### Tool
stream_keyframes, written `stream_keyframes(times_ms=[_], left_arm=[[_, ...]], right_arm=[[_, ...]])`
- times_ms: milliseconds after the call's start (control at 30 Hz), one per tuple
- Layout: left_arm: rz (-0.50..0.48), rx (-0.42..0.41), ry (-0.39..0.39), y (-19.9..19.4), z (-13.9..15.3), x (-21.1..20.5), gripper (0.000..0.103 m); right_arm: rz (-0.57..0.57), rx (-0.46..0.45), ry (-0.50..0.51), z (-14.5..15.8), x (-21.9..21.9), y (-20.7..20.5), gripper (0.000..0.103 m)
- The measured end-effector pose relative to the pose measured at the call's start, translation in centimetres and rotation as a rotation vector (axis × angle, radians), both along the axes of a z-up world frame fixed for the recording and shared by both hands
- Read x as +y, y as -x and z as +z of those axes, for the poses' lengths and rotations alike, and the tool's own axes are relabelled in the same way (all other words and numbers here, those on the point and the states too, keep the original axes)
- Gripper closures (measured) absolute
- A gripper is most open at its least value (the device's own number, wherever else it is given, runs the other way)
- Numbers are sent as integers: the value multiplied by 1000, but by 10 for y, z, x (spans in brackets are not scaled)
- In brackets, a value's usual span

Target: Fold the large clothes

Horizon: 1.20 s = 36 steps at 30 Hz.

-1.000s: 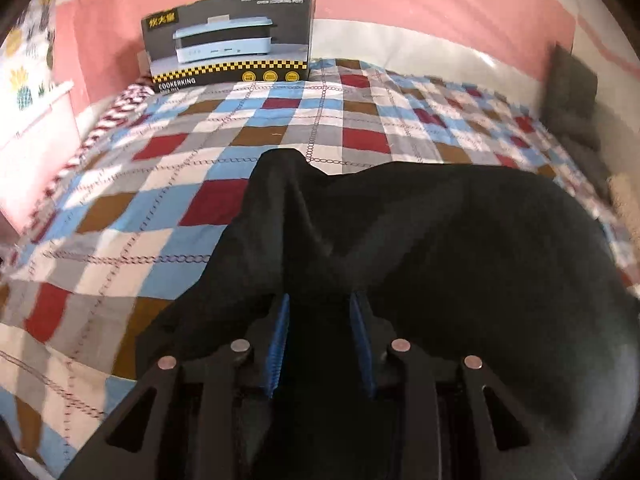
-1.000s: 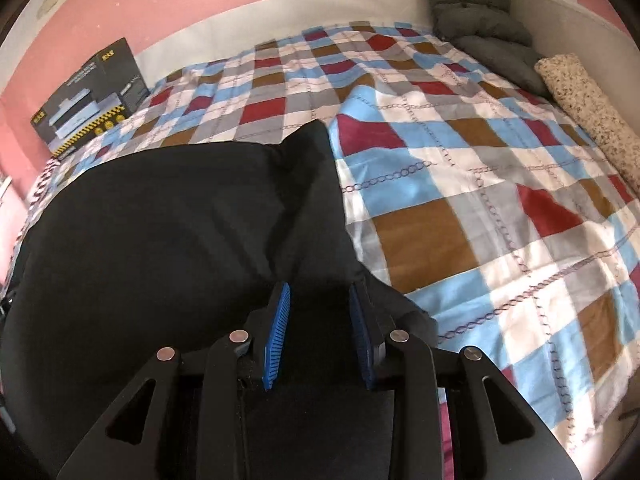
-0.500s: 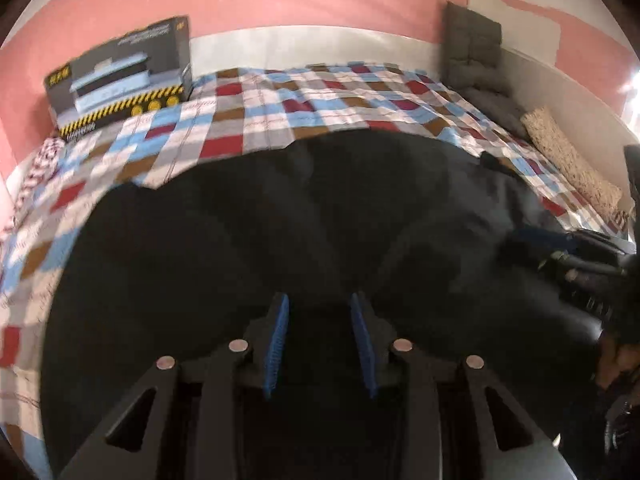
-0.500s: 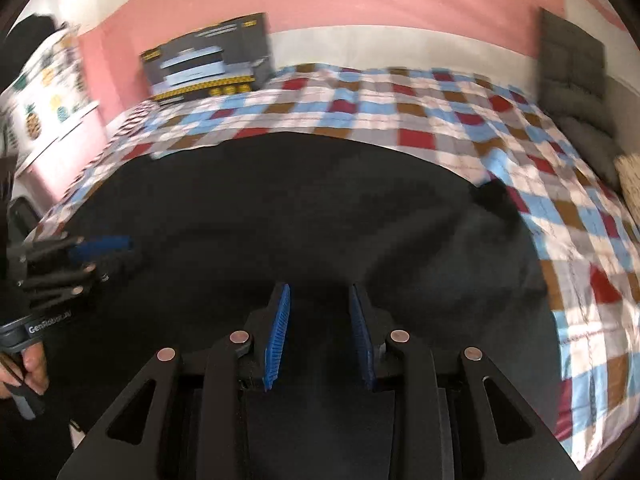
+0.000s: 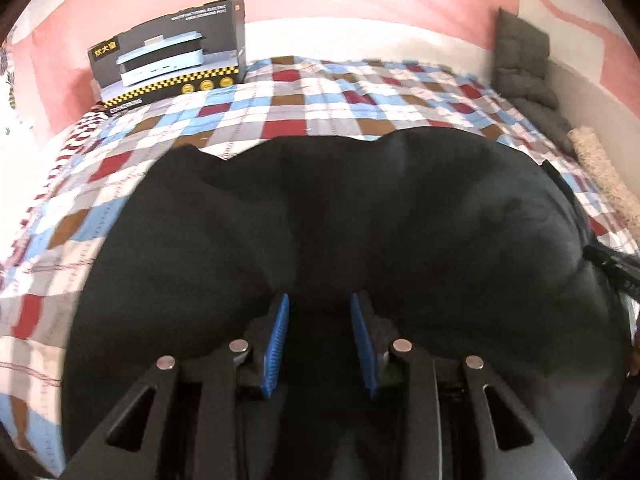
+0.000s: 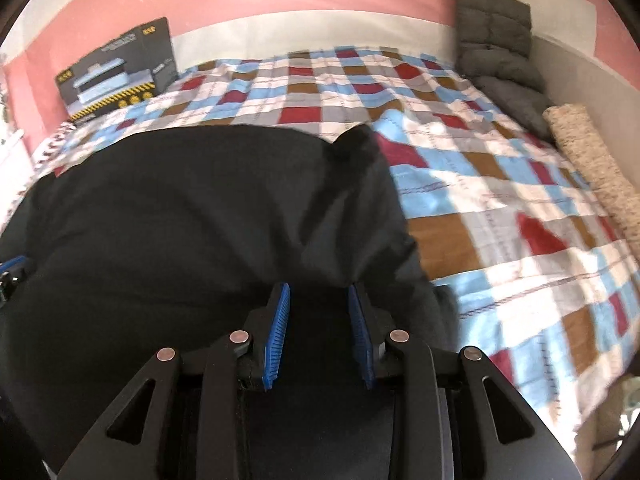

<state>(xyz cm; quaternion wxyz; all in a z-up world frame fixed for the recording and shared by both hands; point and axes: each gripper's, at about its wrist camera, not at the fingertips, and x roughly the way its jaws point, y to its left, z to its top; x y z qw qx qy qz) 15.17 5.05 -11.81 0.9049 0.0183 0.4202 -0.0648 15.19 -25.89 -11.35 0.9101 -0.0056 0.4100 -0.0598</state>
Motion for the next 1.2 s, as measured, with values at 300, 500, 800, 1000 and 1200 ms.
stream_keyframes(times_ms=[300, 500, 800, 1000, 1200], left_arm=[[-80, -19, -84, -59, 13, -30, 68], [24, 38, -42, -86, -6, 16, 68], [91, -22, -29, 1, 25, 56, 68], [187, 23, -36, 40, 7, 108, 68], [256, 30, 54, 58, 17, 126, 67]], right_arm=[[173, -17, -53, 11, 49, -50, 72], [-4, 43, -123, -9, -14, -73, 72], [68, 0, -98, 24, -5, 20, 71], [-19, 42, -130, 1, -35, 43, 71], [-70, 31, -175, 18, -42, 57, 71]])
